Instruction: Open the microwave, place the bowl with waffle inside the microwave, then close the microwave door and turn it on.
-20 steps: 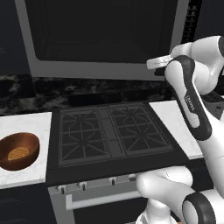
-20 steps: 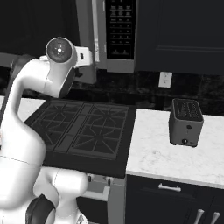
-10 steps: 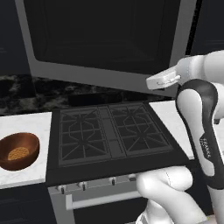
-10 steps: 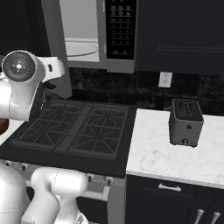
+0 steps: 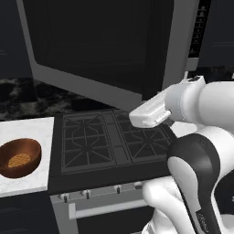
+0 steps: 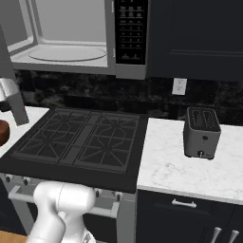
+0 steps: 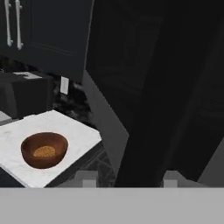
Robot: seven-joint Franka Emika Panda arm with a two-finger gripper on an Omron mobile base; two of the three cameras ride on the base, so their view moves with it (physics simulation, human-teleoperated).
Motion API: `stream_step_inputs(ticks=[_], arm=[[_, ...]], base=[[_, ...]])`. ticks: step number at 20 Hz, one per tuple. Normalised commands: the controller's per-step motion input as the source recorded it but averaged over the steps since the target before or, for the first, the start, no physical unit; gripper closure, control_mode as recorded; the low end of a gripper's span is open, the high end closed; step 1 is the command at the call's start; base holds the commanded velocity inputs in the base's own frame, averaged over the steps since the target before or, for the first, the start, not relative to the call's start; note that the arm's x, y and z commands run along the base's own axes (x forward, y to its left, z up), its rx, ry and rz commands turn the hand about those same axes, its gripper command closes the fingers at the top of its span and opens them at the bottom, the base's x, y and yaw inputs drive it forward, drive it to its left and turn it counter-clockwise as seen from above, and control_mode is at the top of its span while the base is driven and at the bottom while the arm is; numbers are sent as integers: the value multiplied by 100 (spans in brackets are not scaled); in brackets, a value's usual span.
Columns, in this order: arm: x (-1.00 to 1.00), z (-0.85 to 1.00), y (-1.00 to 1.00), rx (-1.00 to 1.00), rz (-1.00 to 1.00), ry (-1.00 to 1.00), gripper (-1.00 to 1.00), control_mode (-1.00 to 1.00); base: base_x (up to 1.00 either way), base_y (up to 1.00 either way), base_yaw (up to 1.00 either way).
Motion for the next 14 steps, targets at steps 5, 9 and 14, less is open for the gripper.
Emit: stream_step_inputs(ticks=[5, 9, 14], arm=[[-100, -2, -85, 12, -1, -15, -100, -100], [-100, -2, -100, 20, -3, -3, -100, -100], [-84, 29, -100, 21, -2, 14, -100, -100]], base=[[0, 0, 0], [0, 0, 0], [0, 0, 0]])
